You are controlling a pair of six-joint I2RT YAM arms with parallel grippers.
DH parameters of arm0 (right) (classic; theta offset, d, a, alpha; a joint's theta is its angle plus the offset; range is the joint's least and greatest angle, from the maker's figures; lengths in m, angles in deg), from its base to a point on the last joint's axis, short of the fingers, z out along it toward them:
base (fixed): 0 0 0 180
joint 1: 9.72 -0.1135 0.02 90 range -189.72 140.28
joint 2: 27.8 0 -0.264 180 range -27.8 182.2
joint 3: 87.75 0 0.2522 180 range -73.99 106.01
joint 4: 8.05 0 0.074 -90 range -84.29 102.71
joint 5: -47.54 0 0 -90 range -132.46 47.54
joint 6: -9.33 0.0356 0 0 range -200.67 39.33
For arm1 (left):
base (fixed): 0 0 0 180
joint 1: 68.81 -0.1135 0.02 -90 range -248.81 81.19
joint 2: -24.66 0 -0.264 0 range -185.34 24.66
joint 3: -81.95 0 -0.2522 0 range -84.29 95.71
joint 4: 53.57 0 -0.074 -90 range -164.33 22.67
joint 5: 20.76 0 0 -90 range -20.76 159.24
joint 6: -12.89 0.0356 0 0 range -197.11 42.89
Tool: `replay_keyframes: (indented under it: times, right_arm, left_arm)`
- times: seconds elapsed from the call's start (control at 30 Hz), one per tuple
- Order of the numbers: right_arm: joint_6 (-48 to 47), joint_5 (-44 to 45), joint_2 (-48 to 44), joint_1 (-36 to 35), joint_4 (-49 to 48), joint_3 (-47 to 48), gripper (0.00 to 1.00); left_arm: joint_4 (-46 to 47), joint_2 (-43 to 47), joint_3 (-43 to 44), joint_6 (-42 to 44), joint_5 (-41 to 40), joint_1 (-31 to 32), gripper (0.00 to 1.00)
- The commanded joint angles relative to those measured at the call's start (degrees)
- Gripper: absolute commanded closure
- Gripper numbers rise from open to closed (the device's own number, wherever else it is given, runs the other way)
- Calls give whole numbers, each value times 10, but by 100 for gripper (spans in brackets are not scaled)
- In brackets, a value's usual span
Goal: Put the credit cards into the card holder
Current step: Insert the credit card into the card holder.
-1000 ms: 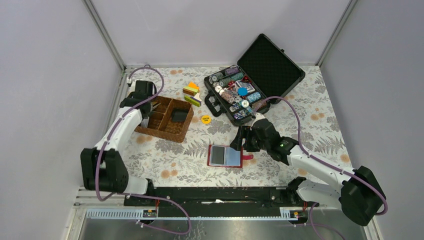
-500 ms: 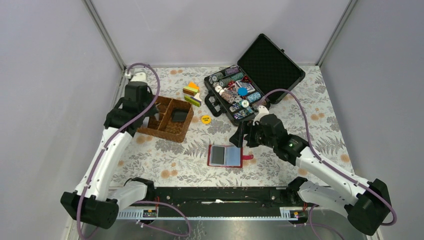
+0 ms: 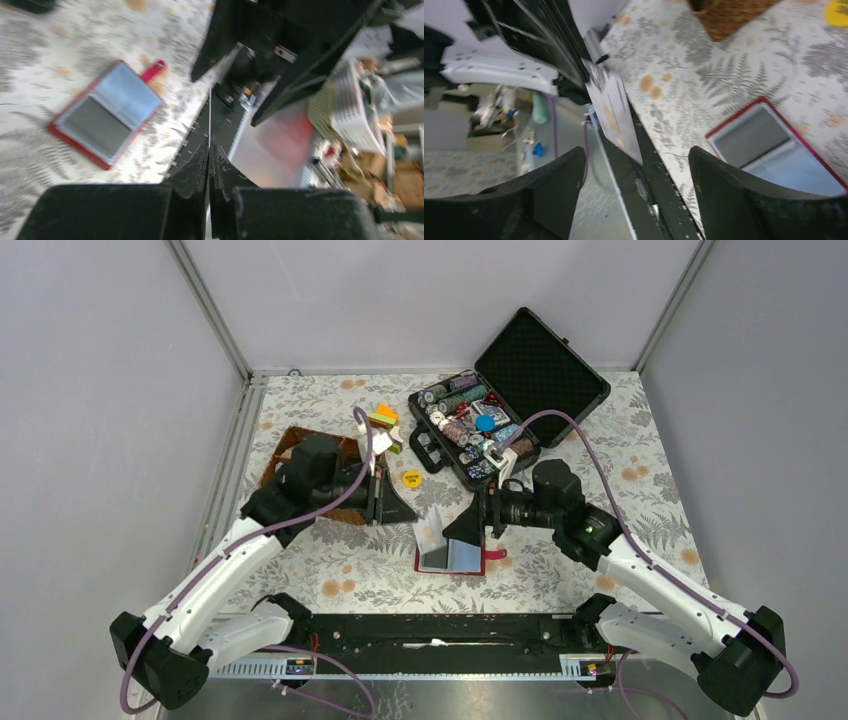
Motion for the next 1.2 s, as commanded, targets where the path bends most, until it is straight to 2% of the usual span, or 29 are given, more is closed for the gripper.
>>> replay_keyframes:
  times: [0.0, 0.13, 0.17, 0.27, 0.3, 0.33, 0.37, 0.43, 0.5, 0.6, 0.67, 0.73, 0.77, 0.83, 0.87, 0.9, 0.97, 1.0, 1.07, 1.17]
  right_arm:
    - [45, -126, 19, 4, -108, 4, 23]
    - [74, -168, 37, 3, -151, -4, 41]
    - [82, -176, 39, 3, -163, -7, 49]
    - [100, -193, 37, 3, -192, -14, 81]
    - [104, -193, 34, 3, -194, -16, 91]
    - [105, -190, 29, 3, -196, -18, 99]
    - [105, -181, 23, 3, -198, -21, 100]
    - [111, -162, 8, 2, -211, -33, 100]
    - [125, -150, -4, 3, -235, -46, 100]
    - [143, -143, -8, 3, -264, -59, 100]
    - [147, -130, -9, 3, -269, -65, 100]
    - [147, -118, -14, 3, -271, -71, 100]
    - [148, -112, -15, 3, -268, -72, 100]
    - [144, -95, -20, 3, -245, -72, 100]
    - [139, -74, -24, 3, -220, -72, 92]
    - [130, -26, -29, 4, -166, -71, 80]
    - [116, 51, -38, 4, -75, -72, 49]
    - [112, 85, -43, 3, -39, -76, 40]
    - [112, 135, -57, 3, 24, -95, 31]
    - [129, 196, -78, 4, 83, -125, 28]
  left_arm:
    - [96, 10, -15, -29, 134, 39, 100]
    - [140, 14, -34, -52, 143, 57, 100]
    - [155, 15, -40, -61, 144, 58, 100]
    - [185, 18, -57, -79, 131, 58, 100]
    - [197, 20, -63, -88, 123, 58, 92]
    - [214, 21, -73, -100, 116, 59, 72]
    - [236, 25, -86, -116, 113, 59, 54]
    - [296, 28, -121, -152, 113, 60, 35]
    - [312, 29, -140, -164, 107, 64, 33]
    - [335, 31, -163, -185, 92, 76, 38]
    - [368, 31, -179, -209, 80, 90, 43]
    - [397, 32, -194, -233, 57, 106, 55]
    - [411, 33, -202, -243, 41, 114, 64]
    - [432, 45, -223, -259, 7, 121, 88]
    - [437, 53, -235, -261, -11, 122, 97]
    - [434, 59, -247, -260, -29, 122, 100]
    - [395, 64, -262, -237, -64, 121, 100]
    - [377, 60, -266, -224, -79, 121, 100]
    - [352, 42, -275, -206, -101, 121, 100]
    - [355, -9, -284, -198, -108, 121, 100]
